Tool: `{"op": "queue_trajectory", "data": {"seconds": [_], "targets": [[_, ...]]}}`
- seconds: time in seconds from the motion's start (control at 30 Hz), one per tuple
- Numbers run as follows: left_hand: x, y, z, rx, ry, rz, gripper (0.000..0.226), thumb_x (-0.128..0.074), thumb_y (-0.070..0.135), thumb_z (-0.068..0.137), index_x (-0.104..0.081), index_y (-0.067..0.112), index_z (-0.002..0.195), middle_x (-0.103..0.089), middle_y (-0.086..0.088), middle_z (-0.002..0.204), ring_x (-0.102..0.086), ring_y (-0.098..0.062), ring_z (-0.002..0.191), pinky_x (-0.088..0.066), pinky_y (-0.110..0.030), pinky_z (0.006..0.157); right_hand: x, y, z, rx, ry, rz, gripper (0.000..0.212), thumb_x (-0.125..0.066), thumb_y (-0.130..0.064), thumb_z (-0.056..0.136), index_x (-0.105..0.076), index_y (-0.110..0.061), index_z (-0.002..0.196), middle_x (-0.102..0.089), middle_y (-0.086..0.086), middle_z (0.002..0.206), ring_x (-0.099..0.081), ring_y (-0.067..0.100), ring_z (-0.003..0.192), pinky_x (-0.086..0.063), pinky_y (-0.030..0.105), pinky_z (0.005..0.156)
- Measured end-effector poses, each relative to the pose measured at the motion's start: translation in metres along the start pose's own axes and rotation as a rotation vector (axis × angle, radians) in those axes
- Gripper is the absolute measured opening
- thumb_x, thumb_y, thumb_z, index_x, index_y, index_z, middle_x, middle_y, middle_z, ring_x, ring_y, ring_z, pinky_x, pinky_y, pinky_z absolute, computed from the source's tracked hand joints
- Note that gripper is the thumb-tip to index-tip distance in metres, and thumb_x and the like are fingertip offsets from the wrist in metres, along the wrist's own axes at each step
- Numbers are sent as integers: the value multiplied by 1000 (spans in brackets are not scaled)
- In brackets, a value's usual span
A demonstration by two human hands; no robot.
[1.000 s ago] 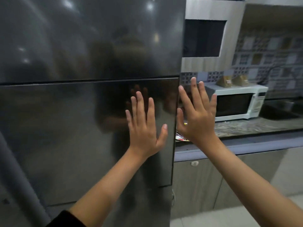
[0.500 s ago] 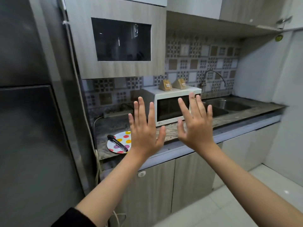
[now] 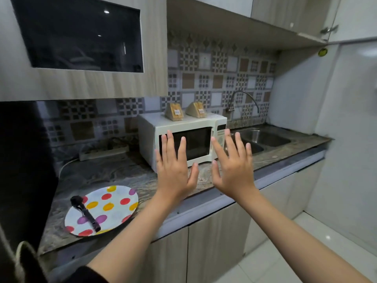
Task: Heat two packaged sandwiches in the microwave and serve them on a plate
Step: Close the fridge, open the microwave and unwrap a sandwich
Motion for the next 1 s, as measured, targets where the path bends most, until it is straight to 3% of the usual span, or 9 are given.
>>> {"op": "queue_trajectory", "data": {"seconds": [0.27,0.63,0.87,1.0], "targets": [[-141,-26,103,18,-85,-8,69,-38,44,88,-28,7,145,-8,-22,156,-2,-35,146,-13,-57,111,-113,84,79,-11,-159,-37,60,-40,-30,84,-40,-20,144,-32,21,151,-27,40,140,-26,60,107],[-271,-43,169,30,-195,-49,68,-33,48,90,-27,9,145,-4,-17,158,0,-30,147,-15,-52,113,-227,162,131,-54,-265,13,63,-50,-26,83,-38,-18,144,-33,22,150,-26,41,140,-25,59,108],[-328,-41,191,26,-165,-29,63,-42,46,88,-41,6,137,-26,-21,152,-27,-33,141,-33,-49,108,-293,197,175,27,-283,120,64,-54,-25,83,-36,-17,144,-32,21,151,-25,40,141,-25,59,109],[-365,-31,205,57,-66,26,50,-54,37,83,-56,6,121,-54,-17,130,-55,-31,115,-51,-40,87,-336,226,203,146,-350,177,66,-52,-24,85,-31,-17,147,-28,19,153,-20,39,143,-21,59,112]]}}
Point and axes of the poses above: each hand's wrist, its own z-axis towards the middle knuckle, its own x-axis out of the back of the hand, y = z × x, the point moved 3 cm from there along z, towards the middle knuckle
